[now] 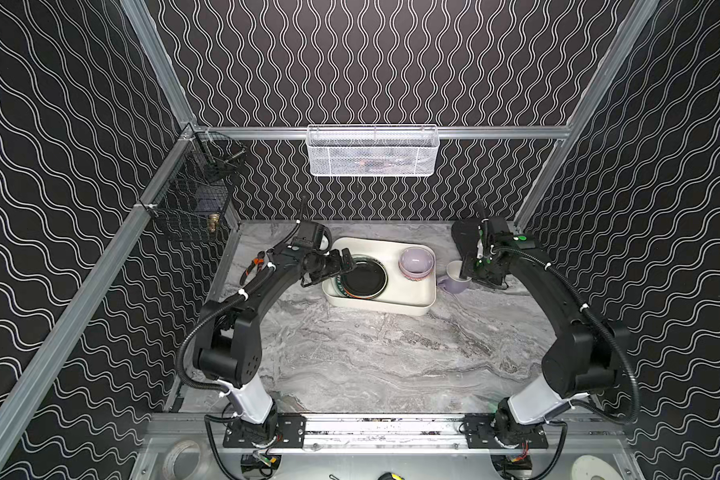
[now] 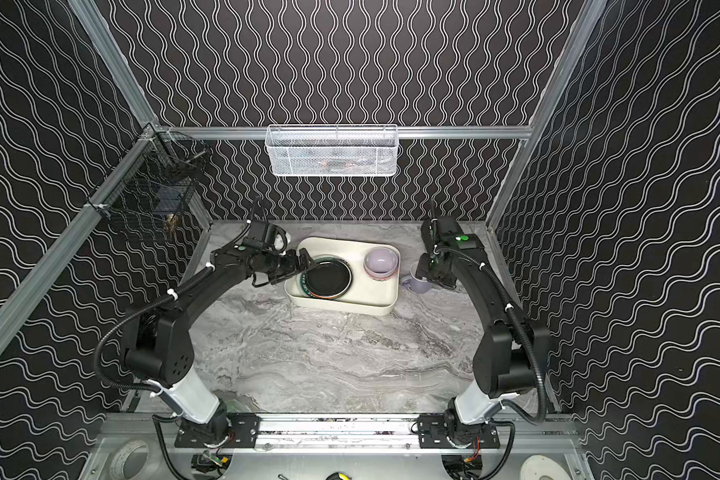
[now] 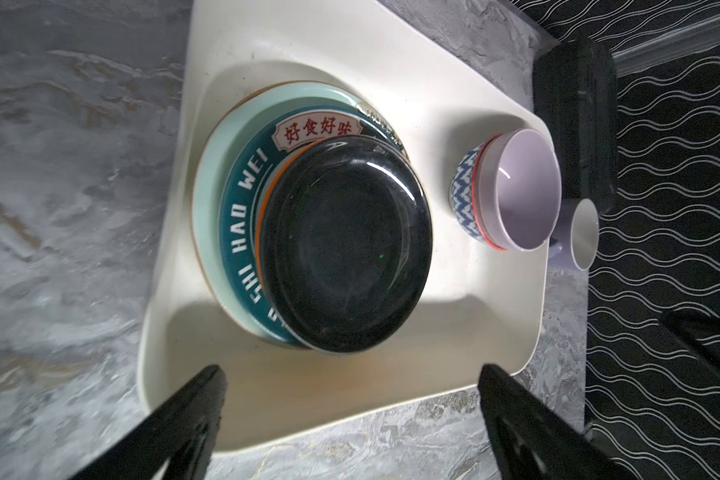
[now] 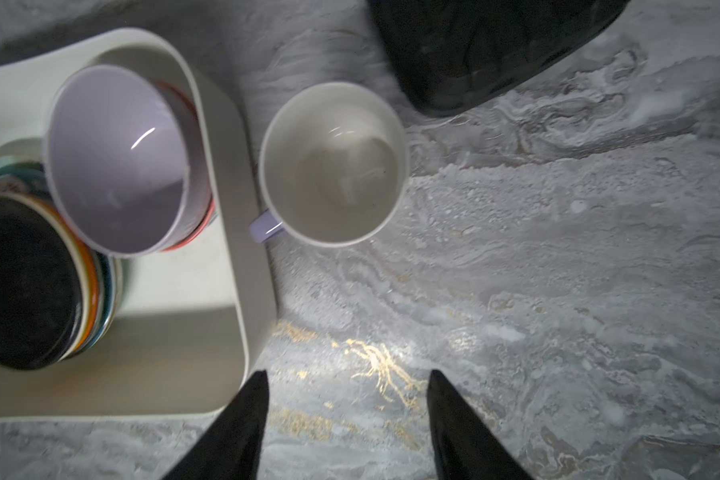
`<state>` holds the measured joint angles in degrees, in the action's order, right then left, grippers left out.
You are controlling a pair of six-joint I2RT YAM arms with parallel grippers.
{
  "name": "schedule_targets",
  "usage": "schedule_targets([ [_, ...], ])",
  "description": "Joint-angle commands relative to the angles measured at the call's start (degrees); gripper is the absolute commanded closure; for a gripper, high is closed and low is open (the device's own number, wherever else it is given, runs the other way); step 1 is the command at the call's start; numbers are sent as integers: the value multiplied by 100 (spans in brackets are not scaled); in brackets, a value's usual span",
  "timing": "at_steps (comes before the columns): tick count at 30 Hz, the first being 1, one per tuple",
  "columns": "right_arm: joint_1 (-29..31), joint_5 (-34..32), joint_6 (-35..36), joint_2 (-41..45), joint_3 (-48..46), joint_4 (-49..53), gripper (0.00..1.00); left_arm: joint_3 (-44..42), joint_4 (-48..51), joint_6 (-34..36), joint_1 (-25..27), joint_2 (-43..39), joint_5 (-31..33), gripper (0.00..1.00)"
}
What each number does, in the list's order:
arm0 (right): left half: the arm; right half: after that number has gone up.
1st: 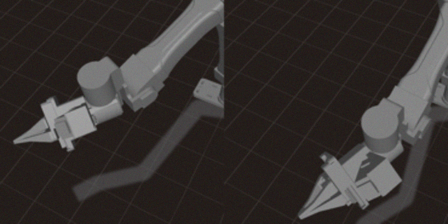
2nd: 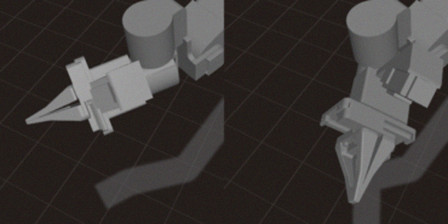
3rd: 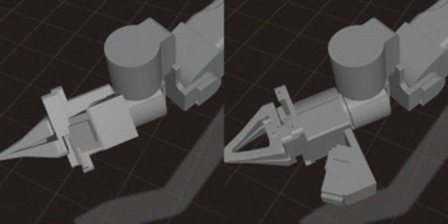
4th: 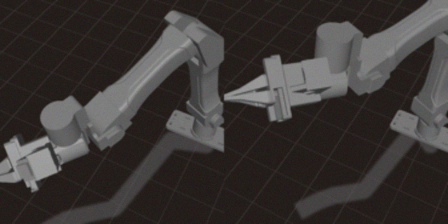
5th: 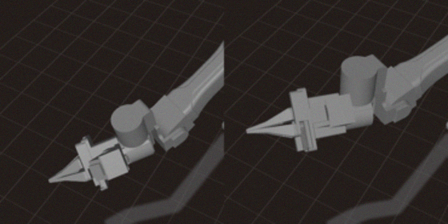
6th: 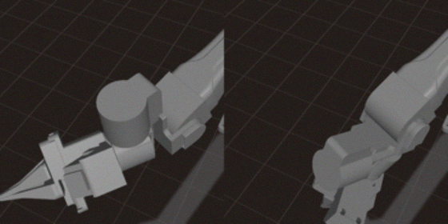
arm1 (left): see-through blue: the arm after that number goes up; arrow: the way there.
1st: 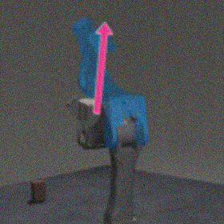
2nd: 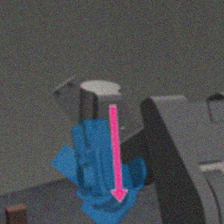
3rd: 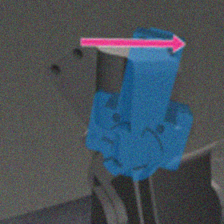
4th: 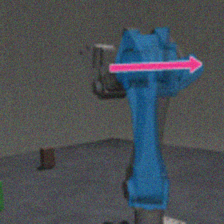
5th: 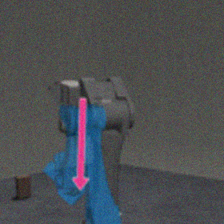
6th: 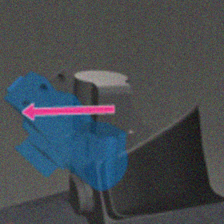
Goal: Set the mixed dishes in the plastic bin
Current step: 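Open the left gripper and withdraw it while the right gripper reaches the lavender mug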
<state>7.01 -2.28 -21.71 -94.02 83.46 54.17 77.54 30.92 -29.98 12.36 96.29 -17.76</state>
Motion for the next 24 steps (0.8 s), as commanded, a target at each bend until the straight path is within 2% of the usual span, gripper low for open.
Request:
schedule_targets([
  [1,-139,-98,-192,-223,-38,-411,46,-116,496,513,3,-227,728,2],
  [6,-251,-129,-177,-819,195,-412,47,-614,634,760,3,-893,1300,2],
  [16,-334,-162,-272,-1518,508,-516,49,-1204,946,1054,3,-1731,1732,2],
  [24,-358,-164,-280,-2261,1069,-368,63,-1432,909,1098,3,-2082,1637,2],
])
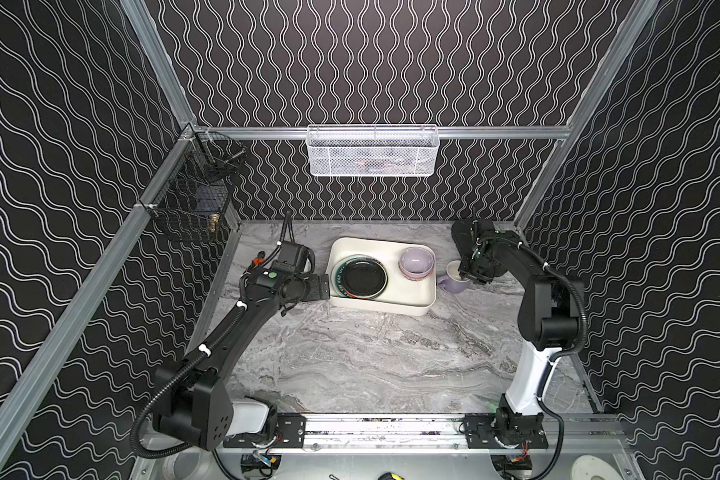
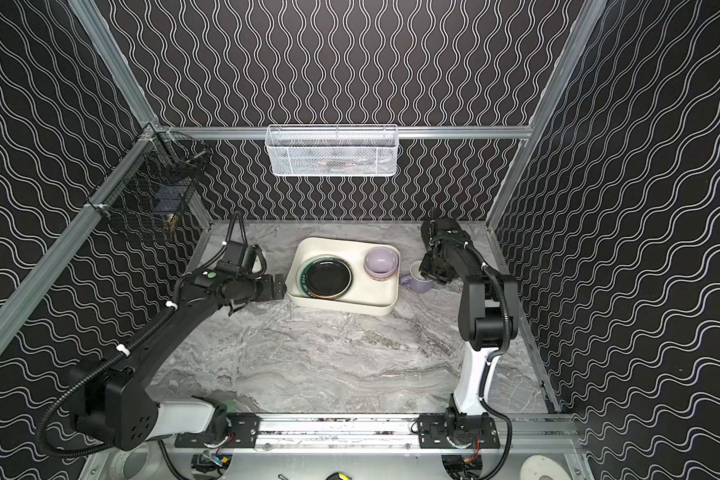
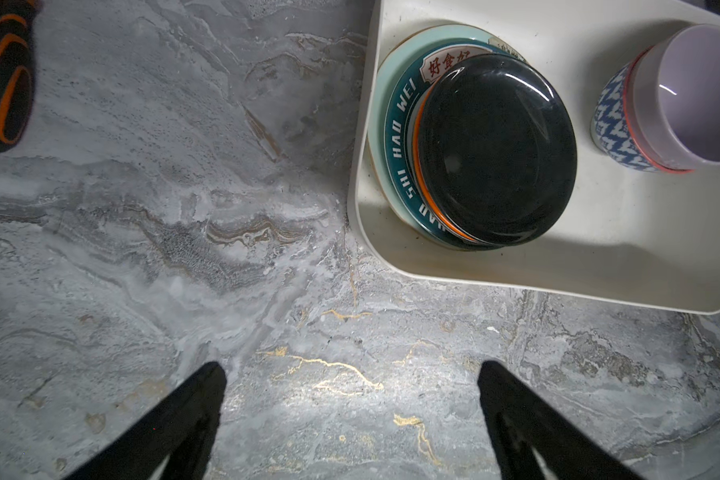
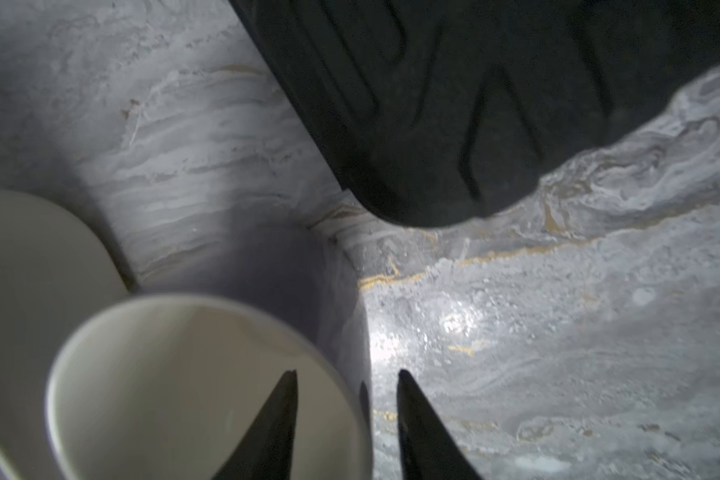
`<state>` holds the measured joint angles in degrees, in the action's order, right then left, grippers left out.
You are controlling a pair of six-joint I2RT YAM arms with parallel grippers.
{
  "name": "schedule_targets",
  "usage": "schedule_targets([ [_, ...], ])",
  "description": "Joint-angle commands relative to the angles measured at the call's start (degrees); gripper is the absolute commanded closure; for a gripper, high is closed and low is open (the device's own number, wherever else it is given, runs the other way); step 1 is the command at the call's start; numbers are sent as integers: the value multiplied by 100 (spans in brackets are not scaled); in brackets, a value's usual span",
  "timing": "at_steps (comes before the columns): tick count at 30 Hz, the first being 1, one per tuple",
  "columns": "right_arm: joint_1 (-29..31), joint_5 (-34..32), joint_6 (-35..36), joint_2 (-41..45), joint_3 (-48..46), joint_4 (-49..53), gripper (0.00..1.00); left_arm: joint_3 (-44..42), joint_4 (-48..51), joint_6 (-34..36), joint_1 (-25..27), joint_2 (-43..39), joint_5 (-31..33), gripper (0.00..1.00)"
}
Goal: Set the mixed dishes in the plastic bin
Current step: 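Open the left gripper and withdraw it while the right gripper reaches the lavender mug, then grip the lavender mug's rim with the right gripper and lift it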
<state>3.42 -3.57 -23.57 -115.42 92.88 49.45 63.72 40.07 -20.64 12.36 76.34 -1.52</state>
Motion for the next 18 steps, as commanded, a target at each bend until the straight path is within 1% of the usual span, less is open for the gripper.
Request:
schedule_targets([
  [1,1,-60,-92,-168,171,146,66,-62,-8,179,-1,-108,6,2],
  [3,1,-124,-91,-212,196,184,71,-77,-7,201,3,-100,20,2],
  [6,1,-205,-73,-184,149,232,80,-96,-43,243,-3,-45,8,2],
  [9,1,-264,-70,-94,61,268,86,-71,-91,254,2,46,-48,2],
  [11,1,-283,-60,9,-12,287,88,-38,-118,241,-4,117,-101,2],
  [18,3,-325,22,365,-247,348,90,48,-157,175,-3,277,-201,2],
])
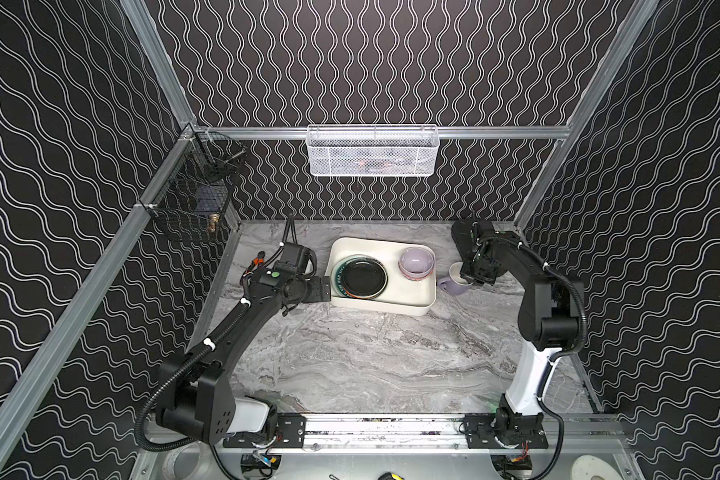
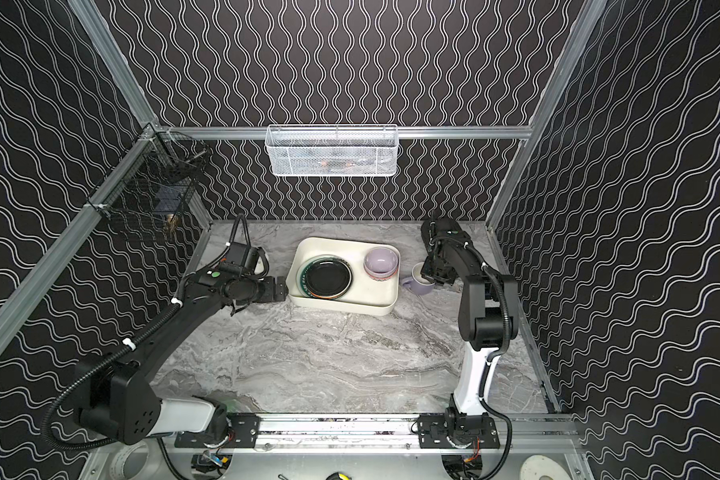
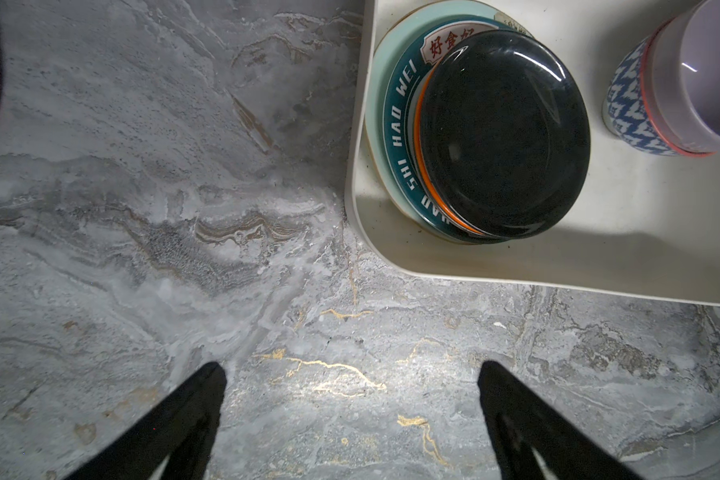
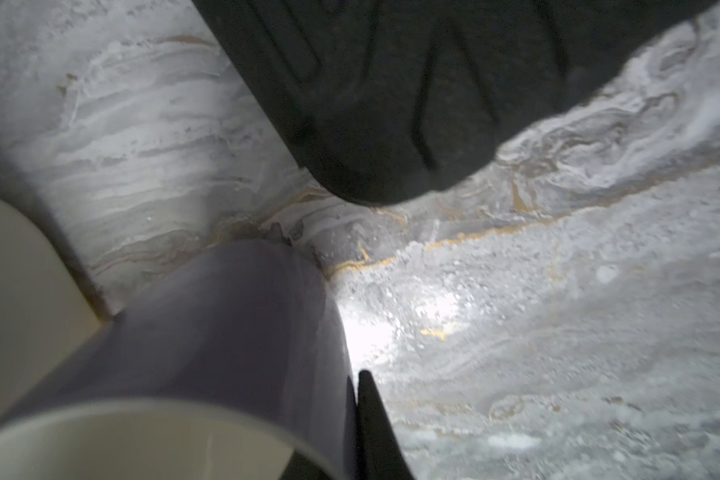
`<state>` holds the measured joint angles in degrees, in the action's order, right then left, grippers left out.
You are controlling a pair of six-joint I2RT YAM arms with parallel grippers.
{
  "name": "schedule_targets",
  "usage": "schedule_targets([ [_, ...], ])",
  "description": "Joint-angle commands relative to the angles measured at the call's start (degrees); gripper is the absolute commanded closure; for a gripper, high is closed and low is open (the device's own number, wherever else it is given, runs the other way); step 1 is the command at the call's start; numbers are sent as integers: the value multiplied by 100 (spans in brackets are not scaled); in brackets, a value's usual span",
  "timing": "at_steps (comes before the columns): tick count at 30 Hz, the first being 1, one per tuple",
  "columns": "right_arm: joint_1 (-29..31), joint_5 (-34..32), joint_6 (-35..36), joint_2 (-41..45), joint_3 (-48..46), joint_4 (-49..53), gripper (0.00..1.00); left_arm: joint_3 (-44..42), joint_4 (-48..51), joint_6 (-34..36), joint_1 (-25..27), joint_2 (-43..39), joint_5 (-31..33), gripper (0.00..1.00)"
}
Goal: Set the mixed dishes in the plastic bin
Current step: 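Grip the lavender mug's rim with the right gripper and lift it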
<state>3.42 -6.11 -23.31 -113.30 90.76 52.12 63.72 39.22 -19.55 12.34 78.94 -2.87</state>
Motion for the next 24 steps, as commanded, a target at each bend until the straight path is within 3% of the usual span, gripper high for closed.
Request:
schedule_targets([
  [1,1,-65,10,222,-56,103,90,40,-78,65,1,6,-66,2],
  [10,172,248,179,1054,302,721,90,9,34,-10,5,-132,108,2],
  [24,2083,611,-378,1010,756,952,90,-156,50,-184,-1,-388,136,2],
])
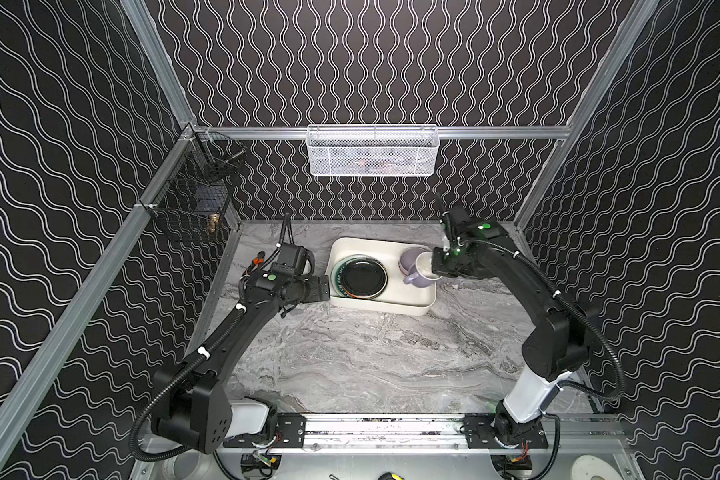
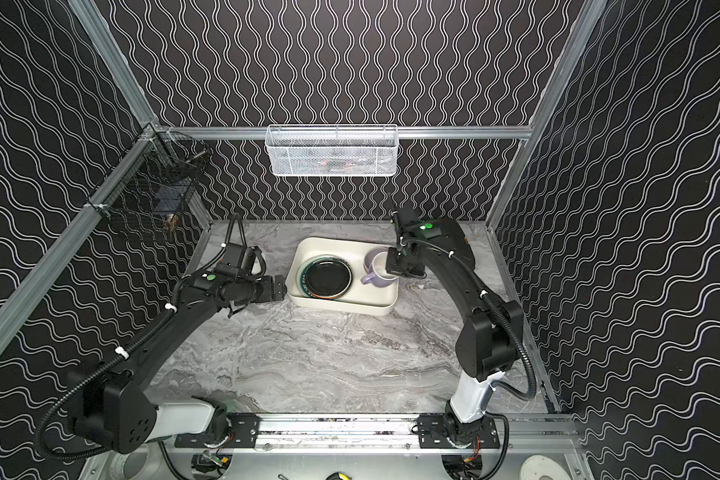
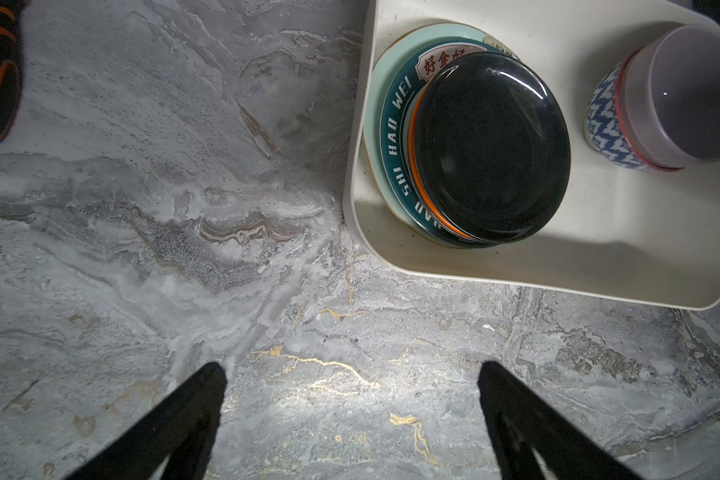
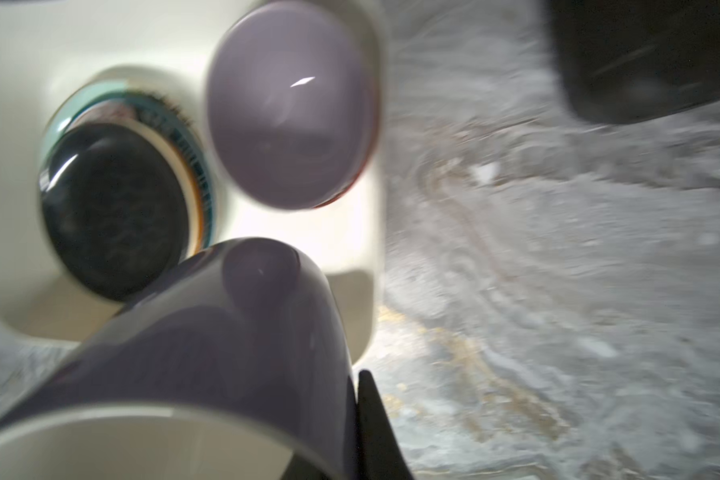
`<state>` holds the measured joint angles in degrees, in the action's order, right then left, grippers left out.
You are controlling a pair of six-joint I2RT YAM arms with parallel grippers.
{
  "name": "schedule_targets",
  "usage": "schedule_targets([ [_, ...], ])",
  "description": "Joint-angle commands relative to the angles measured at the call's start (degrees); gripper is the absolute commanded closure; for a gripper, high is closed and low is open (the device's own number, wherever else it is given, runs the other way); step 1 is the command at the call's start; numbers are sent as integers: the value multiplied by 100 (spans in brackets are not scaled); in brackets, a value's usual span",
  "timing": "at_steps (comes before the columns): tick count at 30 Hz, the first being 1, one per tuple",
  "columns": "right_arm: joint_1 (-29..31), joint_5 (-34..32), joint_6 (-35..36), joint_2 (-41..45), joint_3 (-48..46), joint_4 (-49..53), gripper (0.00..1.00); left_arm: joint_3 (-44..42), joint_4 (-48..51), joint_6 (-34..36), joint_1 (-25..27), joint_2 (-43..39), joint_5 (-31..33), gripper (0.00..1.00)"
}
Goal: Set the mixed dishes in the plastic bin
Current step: 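Grip the lavender mug's rim with the right gripper and lift it, then lower the lavender mug into the bin beside the bowl and open the right gripper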
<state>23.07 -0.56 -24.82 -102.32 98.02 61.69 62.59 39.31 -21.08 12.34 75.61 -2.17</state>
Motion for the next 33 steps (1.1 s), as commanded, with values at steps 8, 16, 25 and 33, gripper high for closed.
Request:
schedule_targets([
  [8,321,-20,-311,-331,-547,-334,90,-136,133,48,2,-241,203,2],
  [16,321,-70,-353,-602,-709,-499,90,-100,174,174,-3,-252,266,2],
  [25,320,-352,-413,-923,-1008,-601,88,-62,56,254,-3,-128,192,2],
  [33,320,-550,-445,-750,-1096,-680,61,52,-41,255,0,126,68,2],
])
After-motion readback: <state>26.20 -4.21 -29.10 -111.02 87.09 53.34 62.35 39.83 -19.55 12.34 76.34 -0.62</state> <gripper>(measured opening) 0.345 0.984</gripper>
